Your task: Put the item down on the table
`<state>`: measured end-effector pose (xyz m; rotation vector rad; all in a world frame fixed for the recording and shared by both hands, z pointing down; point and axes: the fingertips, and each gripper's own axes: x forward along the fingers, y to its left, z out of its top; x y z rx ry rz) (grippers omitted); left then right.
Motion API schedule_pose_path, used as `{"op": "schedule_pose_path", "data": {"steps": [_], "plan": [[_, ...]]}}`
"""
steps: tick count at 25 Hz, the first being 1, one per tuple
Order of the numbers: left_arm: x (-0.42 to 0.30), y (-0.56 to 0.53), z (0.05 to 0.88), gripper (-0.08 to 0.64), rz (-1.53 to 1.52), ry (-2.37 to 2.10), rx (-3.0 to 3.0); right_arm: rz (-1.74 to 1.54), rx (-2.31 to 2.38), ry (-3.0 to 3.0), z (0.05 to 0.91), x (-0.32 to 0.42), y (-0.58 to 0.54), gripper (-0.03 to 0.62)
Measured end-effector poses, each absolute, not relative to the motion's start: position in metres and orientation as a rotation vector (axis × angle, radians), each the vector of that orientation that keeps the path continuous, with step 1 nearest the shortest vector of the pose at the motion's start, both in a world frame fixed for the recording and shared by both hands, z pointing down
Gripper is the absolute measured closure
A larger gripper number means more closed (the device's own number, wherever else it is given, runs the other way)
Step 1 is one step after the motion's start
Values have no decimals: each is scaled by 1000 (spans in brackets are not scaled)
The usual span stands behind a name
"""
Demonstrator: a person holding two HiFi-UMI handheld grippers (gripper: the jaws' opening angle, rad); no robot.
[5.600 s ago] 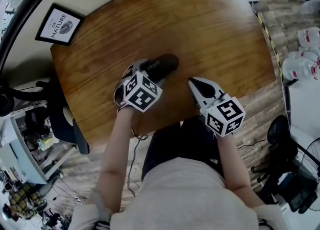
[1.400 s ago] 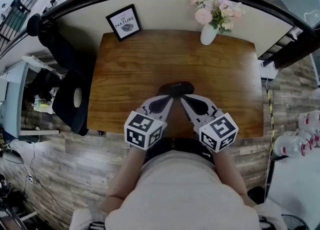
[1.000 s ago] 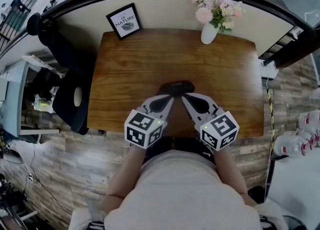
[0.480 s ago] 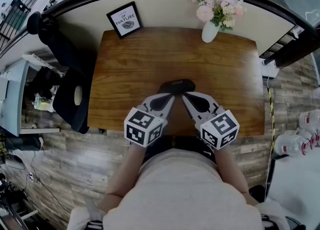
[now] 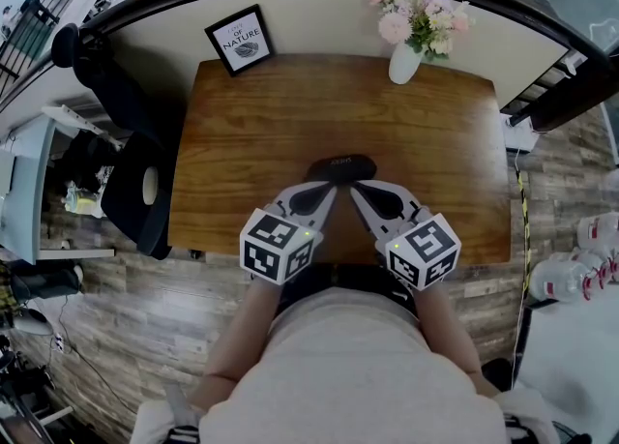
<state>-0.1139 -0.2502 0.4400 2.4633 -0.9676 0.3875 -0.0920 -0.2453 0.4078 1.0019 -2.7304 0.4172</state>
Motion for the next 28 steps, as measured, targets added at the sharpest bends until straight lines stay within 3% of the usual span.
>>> {"op": "schedule_pose_path", "data": {"steps": [28], "plan": [[-112,-246,447,549,394,-959,2454,428,1016,-2730,411,-91,-244,583]]}}
